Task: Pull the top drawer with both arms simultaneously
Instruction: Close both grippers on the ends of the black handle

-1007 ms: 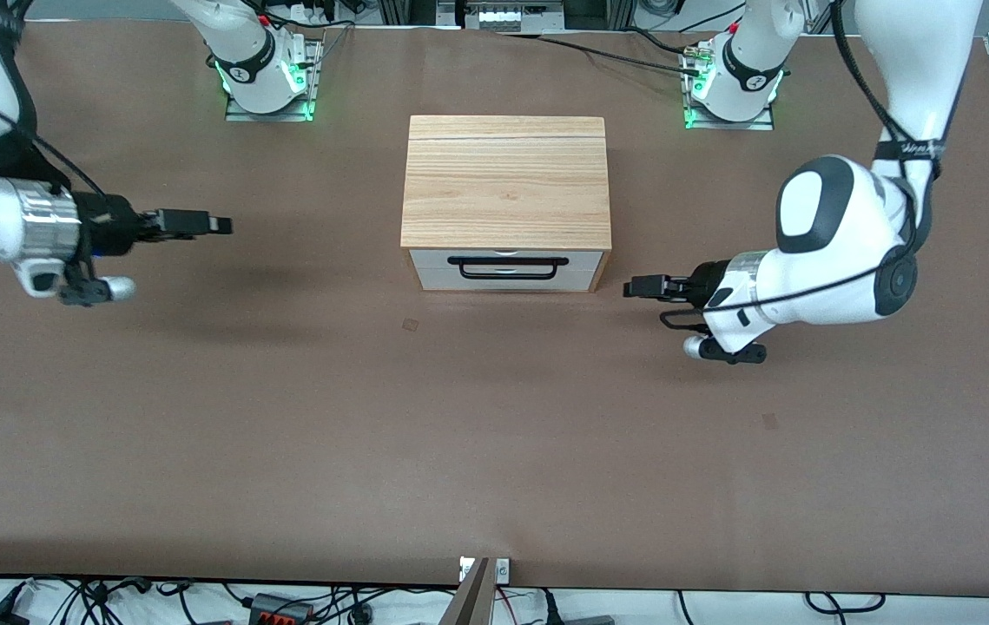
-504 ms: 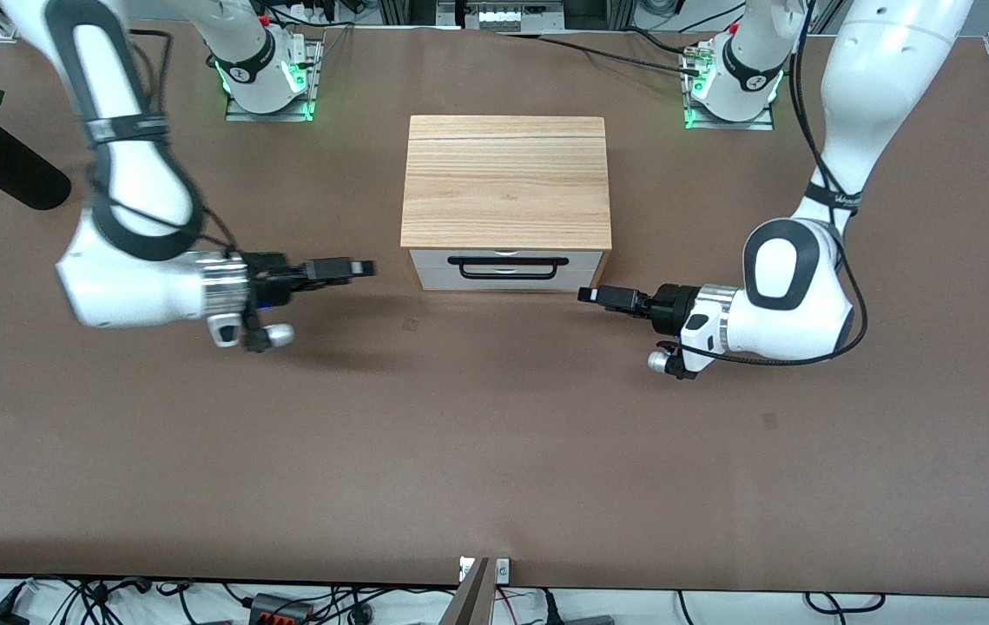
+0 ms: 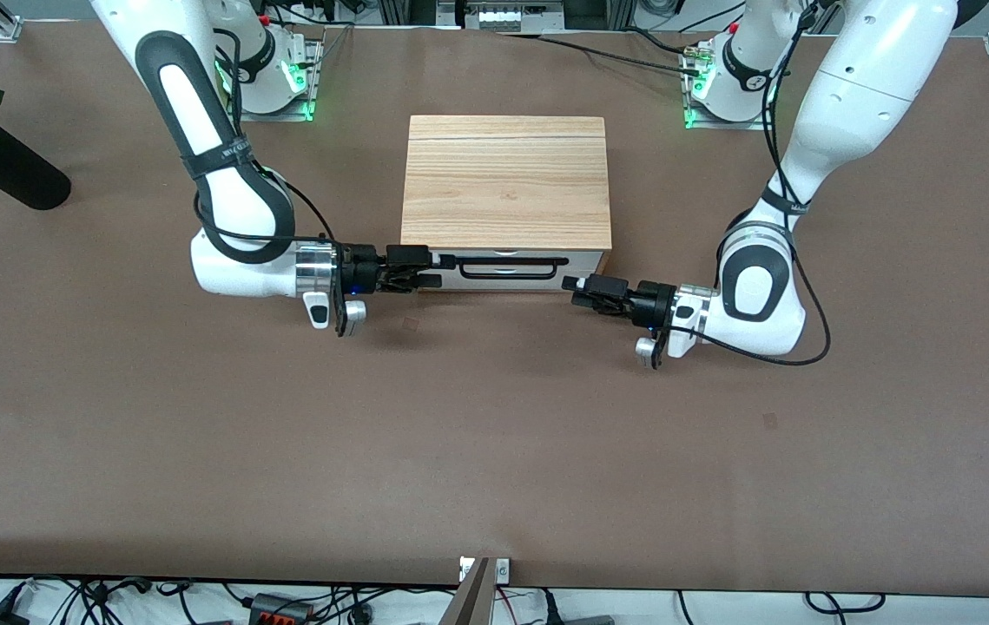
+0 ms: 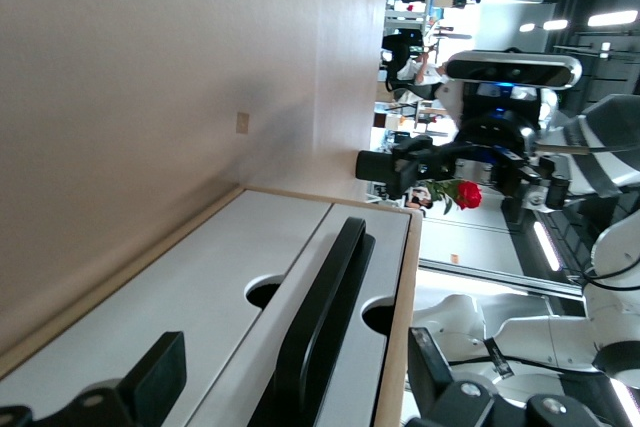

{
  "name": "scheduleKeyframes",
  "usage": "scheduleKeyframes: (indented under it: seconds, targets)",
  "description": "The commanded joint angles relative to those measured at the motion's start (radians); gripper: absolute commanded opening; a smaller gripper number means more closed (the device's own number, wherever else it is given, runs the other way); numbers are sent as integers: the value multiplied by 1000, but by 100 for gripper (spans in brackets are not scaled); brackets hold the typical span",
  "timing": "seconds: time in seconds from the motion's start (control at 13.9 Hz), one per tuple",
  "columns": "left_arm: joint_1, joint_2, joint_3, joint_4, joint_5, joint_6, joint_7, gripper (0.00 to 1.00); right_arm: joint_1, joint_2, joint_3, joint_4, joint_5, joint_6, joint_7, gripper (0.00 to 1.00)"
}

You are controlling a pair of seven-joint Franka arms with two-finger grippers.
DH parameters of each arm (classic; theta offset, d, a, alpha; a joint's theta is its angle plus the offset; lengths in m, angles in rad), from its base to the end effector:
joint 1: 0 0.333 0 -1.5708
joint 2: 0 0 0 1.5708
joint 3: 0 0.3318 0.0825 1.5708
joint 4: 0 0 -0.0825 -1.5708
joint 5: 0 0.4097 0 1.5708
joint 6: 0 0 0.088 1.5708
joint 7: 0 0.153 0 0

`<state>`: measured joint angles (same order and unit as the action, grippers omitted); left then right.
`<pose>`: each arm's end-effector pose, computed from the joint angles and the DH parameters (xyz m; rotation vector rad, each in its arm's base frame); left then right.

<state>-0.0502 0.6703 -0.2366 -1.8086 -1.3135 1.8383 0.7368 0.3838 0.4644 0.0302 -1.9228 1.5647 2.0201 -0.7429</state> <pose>0.5907 -0.2909 0.1794 1.7969 -0.1257 -0.2772 0.5671 0.3569 0.2455 -1.8835 -0.0688 0.0831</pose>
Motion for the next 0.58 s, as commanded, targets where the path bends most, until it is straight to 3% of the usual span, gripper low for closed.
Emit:
scheduleKeyframes:
  seconds: [0.0, 0.14, 0.29, 0.36, 0.5]
  targets:
    - [3, -21, -21, -38, -58, -22, 32, 78, 10, 49, -4, -15, 119, -6, -195, 100]
    - [6, -21, -39, -58, -78, -24, 32, 69, 20, 106, 2, -18, 225, -55, -327, 100]
    - [6, -20, -50, -67, -78, -24, 32, 63, 18, 147, 0, -16, 280, -154, -378, 81]
    - [4, -20, -50, -80, -78, -24, 32, 55, 14, 163, 0, -18, 282, -194, -395, 69]
    - [12, -18, -50, -81, -78, -25, 32, 46, 4, 175, 0, -19, 281, -224, -400, 57]
